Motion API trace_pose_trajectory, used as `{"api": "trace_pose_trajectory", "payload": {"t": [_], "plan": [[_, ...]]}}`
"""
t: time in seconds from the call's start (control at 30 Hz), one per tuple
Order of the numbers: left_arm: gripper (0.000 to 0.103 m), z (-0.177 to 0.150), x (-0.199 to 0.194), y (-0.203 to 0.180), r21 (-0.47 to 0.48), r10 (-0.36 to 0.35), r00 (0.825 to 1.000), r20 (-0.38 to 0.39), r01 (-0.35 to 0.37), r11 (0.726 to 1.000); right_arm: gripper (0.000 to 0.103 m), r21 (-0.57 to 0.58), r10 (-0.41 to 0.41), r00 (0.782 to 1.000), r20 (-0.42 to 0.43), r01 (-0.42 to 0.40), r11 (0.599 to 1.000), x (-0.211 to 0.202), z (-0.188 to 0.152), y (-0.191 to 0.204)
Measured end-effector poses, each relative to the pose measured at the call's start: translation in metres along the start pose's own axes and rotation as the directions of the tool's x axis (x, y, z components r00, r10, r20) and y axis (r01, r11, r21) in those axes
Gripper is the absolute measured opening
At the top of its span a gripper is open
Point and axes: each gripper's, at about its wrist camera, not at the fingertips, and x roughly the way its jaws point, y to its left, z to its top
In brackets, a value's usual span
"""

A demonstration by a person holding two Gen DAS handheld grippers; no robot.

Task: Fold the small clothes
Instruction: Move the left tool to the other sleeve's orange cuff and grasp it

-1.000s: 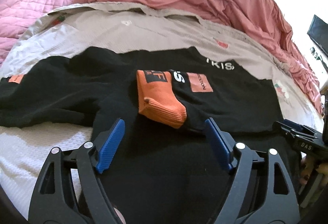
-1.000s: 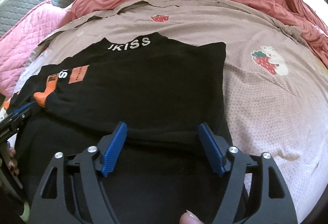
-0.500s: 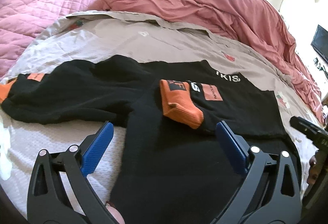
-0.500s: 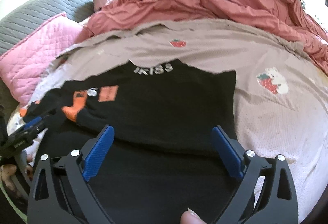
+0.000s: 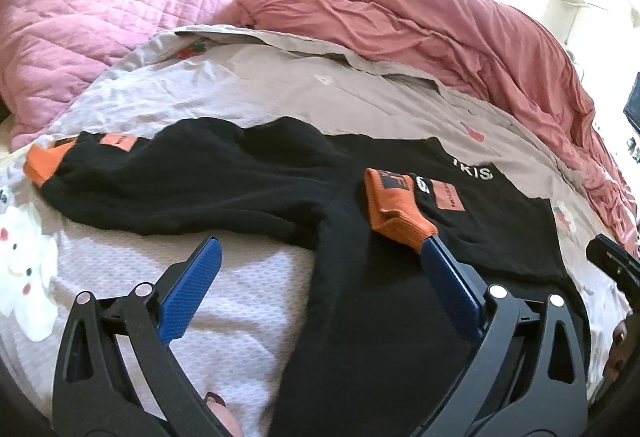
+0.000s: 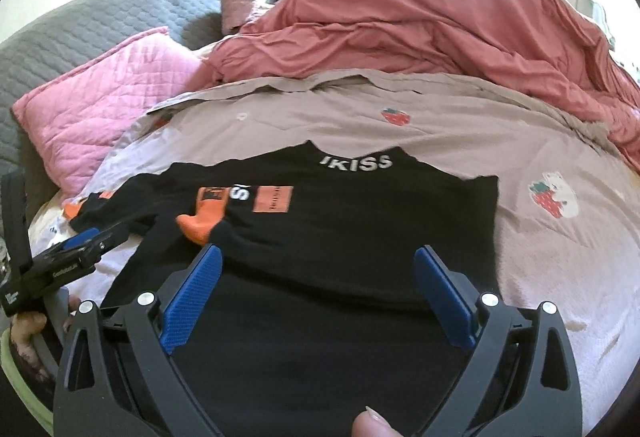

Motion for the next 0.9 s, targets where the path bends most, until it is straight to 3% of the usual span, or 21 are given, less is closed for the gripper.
{"api": "trace_pose_trajectory", "payload": {"t": [0.5, 0.9], "plan": [[0.093, 0.01, -0.02, 0.054, -0.153, 0.047, 0.998, 0.034, -0.041, 0.987, 0.096, -0.141, 0.084, 0.996, -0.011, -0.085, 0.986, 0.01, 0.004, 0.077], [0.093, 0.011, -0.026, 0.111, -0.318, 0.114, 0.993, 0.039, -0.095, 0.943, 0.096, -0.235, 0.148, 0.989, -0.031, -0.151, 0.96, 0.029, 0.009, 0.135]]}}
